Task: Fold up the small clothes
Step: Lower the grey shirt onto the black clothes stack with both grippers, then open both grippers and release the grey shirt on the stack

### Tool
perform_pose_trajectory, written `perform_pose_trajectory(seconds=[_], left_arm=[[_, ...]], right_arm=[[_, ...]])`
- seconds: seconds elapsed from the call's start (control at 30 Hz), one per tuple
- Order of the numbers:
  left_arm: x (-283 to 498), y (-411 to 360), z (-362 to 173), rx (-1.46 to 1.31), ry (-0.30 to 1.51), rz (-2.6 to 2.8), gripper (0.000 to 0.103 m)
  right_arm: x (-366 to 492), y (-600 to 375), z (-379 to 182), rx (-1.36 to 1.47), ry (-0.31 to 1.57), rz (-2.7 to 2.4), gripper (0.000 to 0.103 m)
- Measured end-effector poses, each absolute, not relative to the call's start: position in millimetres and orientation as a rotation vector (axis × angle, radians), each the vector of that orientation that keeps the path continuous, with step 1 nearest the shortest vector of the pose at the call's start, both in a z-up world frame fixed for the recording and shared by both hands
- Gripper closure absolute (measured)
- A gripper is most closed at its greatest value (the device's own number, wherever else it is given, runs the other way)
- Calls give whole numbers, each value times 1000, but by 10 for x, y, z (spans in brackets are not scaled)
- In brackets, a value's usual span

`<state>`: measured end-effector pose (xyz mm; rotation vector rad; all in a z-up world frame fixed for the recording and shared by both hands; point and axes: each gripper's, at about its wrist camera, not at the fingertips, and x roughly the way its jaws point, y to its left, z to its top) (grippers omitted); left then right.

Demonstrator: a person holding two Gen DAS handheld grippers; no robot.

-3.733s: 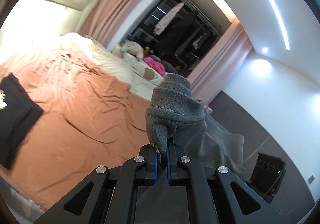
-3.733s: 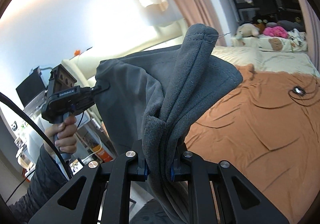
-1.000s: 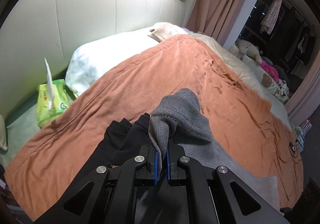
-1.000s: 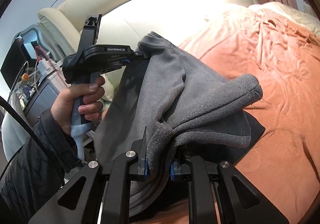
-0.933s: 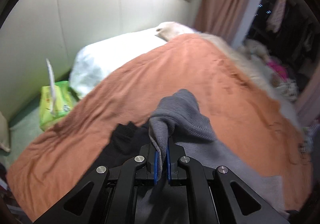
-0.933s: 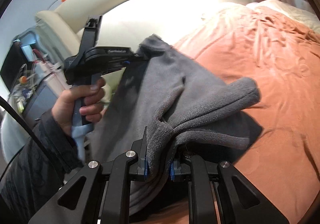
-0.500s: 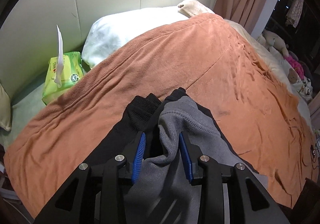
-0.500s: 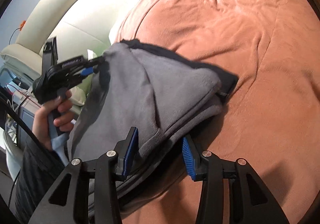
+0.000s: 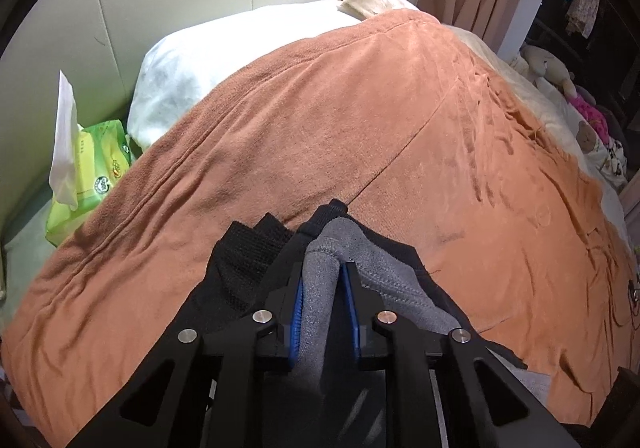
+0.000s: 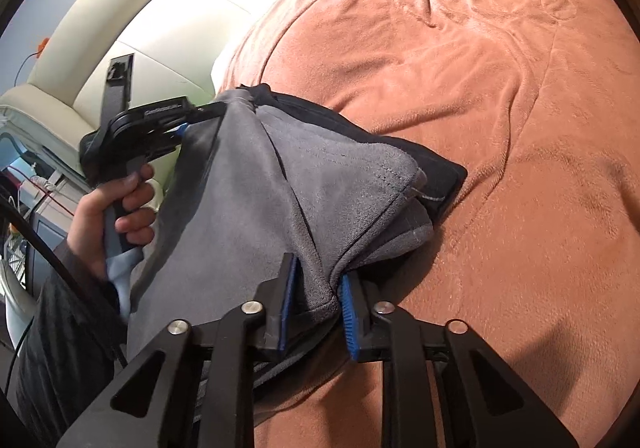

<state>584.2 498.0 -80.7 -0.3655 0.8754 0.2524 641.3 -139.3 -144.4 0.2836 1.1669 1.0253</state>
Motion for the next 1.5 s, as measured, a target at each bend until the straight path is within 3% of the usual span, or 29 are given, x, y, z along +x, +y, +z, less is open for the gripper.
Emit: perform_pose_trajectory(seconds=[0.17,0.2,0.27,0.4,0.47,0.5,0.6,0.67,0.7,0.77,0.87,1.2,1.4,1.5], left_arm=[[5774,4955,-601,-333,761,235,87],[5792,4954,-606,-331,769,243,84],[5836,4969,-657,-311,830,296,67],[5719,5023,-590,-324,838,354,58],[5604,5021,-498,-319,812,355,54],[5562,5011,-466,-313,807,355,54],[5469,4941,-420,-299,821,302,60],[5434,4856,-409,-273,838,252,77],[5428,4820,-421,-267,848,231,79],[5443,4747,-502,-263,887,182,83],[5537,4671,-698,-239,952,162,84],[5971,4812,-1119,-212,1000,324,87],[5882,4823,-878,-203,959,372,87],[5701,4852,-689,-224,923,392,79]], right_arm=[[6361,-1432,-1298,286,1077,1048,93],[6340,-1454,-1257,277,1048,1037,93],[6270,-1437,-1207,199,1006,988,90],[6260,-1383,-1280,127,1082,920,68],[6290,-1492,-1241,148,1072,875,42],[6300,-1535,-1209,157,1061,859,42],[6304,-1646,-1088,184,1036,848,42],[6263,-1680,-1019,201,1014,884,42],[6230,-1678,-988,204,1006,908,44],[6159,-1664,-957,194,991,947,63],[6115,-1604,-990,188,1013,1007,78],[6223,-1298,-1213,80,1089,1000,78],[6336,-1413,-1314,151,1154,954,78],[6315,-1465,-1277,141,1170,955,78]])
